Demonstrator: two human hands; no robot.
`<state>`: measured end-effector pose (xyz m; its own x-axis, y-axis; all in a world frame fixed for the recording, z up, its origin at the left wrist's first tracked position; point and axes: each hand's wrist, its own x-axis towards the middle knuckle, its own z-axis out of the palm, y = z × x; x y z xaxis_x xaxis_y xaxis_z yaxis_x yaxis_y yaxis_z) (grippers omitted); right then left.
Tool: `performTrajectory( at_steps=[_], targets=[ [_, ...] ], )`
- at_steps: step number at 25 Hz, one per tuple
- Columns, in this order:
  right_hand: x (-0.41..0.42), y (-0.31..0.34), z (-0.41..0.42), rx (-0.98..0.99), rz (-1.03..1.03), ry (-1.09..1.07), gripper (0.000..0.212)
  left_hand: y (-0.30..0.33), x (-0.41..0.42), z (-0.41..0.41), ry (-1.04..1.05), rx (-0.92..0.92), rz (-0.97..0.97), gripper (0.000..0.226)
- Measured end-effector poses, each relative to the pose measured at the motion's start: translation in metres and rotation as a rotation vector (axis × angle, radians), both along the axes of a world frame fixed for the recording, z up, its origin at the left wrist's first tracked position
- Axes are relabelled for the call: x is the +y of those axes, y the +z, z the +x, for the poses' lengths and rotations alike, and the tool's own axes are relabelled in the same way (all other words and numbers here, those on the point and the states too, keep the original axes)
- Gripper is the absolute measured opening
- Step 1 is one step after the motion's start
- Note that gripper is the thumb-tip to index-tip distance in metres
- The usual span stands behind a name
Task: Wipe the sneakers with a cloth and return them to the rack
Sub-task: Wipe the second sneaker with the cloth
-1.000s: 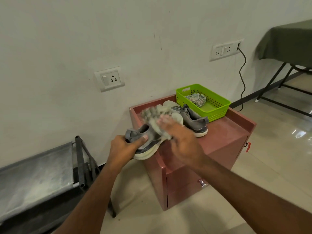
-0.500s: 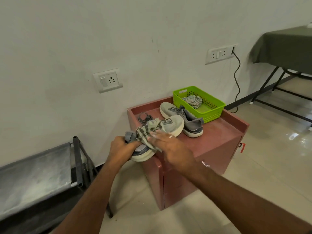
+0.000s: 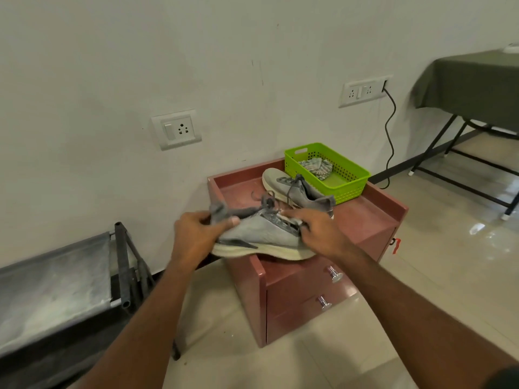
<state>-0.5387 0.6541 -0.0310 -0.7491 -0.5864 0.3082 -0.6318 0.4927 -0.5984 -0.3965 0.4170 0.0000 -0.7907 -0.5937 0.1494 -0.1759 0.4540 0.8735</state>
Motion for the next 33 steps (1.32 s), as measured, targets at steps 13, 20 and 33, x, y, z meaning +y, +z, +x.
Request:
performTrajectory(
  at_steps=[13,20,33],
  targets=[
    [-0.017,-0.031,0.028,-0.349,-0.411,-0.402,0.051,-0.034,0.015,-0.023,0.011,-0.220,-0.470,0.080],
    [-0.030,-0.026,0.033,-0.467,-0.553,-0.466,0.046,-0.047,0.035,-0.019,-0.453,-0.369,-0.545,0.060],
    [-0.071,-0.030,0.044,-0.157,0.135,-0.310,0.073,-0.034,0.026,-0.025,-0.307,-0.301,-0.362,0.023]
  ],
)
